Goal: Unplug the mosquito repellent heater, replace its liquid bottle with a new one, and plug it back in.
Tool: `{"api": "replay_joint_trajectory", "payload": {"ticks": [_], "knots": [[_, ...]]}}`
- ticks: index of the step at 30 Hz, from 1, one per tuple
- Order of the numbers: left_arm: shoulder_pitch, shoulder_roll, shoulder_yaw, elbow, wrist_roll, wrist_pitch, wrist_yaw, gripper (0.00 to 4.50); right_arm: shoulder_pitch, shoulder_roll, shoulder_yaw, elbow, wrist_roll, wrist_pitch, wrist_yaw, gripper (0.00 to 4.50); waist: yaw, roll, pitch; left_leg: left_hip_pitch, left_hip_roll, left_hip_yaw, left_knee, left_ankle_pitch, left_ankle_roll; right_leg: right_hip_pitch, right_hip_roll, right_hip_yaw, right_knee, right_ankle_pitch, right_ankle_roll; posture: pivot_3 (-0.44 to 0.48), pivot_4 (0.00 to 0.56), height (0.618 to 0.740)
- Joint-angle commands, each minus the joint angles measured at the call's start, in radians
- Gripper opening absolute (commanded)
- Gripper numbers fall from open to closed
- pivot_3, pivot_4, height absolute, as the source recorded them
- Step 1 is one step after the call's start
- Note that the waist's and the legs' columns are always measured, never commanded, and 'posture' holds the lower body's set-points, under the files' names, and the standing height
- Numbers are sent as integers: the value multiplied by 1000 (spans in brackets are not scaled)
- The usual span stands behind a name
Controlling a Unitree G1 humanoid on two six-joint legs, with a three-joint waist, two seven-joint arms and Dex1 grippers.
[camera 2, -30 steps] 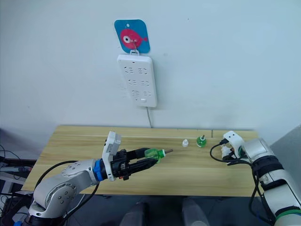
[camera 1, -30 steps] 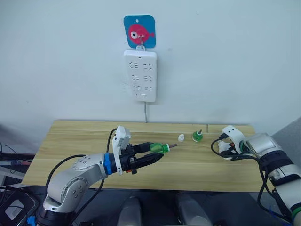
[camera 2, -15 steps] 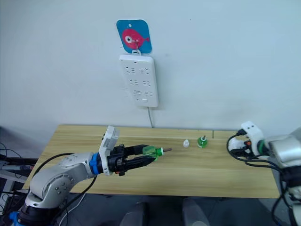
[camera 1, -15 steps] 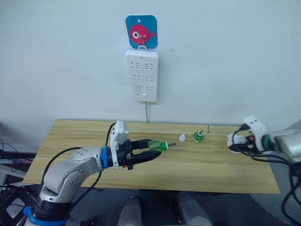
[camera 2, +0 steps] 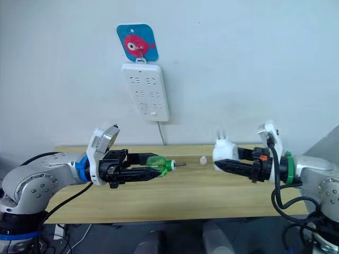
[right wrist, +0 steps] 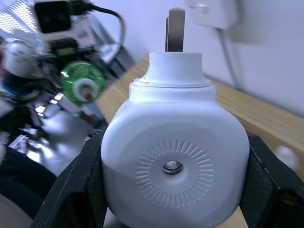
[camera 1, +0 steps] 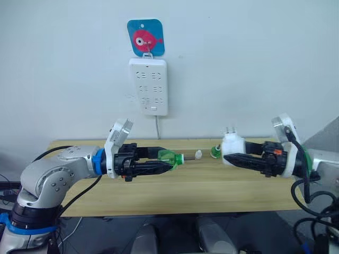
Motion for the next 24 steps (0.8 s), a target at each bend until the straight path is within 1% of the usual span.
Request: {"api": "replay_joint_trajectory", "payload": {"ticks": [1, 5, 13, 18, 24], "knots": [[-31, -9, 27, -23, -39, 9, 23, 2376, -39, 46, -32, -12, 152, 23, -107, 3001, 0, 0, -1, 0, 0, 0, 0, 0, 0, 0, 0, 0, 0, 0, 0, -132, 85, 711], [-34, -20, 22, -36, -33, 3, 43, 2376, -55, 46, -8, 9, 295, 7, -222, 3001, 1, 0, -2, 0, 0, 0, -1, 0, 0, -1, 0, 0, 0, 0, 0, -121, 86, 711], [-48, -53, -2, -45, -17, -8, 55, 2376, -37, -33, 100, 60, 583, -119, -438, 3001, 3, 0, -5, -1, 0, 0, 0, 0, 0, -1, 0, 0, 1, 0, 0, -113, 85, 711], [-60, -54, -17, -45, -5, -8, 38, 2376, -18, -100, 172, 66, 682, -214, -520, 3001, 3, 0, -8, -1, 0, 0, 0, 0, 0, -1, 0, 0, 1, 0, 0, -115, 84, 711], [-68, -67, -26, -41, 1, -9, 31, 2376, -3, -162, 239, 51, 745, -298, -560, 3001, 4, 0, -10, -1, 0, 0, 0, 0, 0, -1, 0, 0, 1, 0, 0, -118, 84, 711]]}}
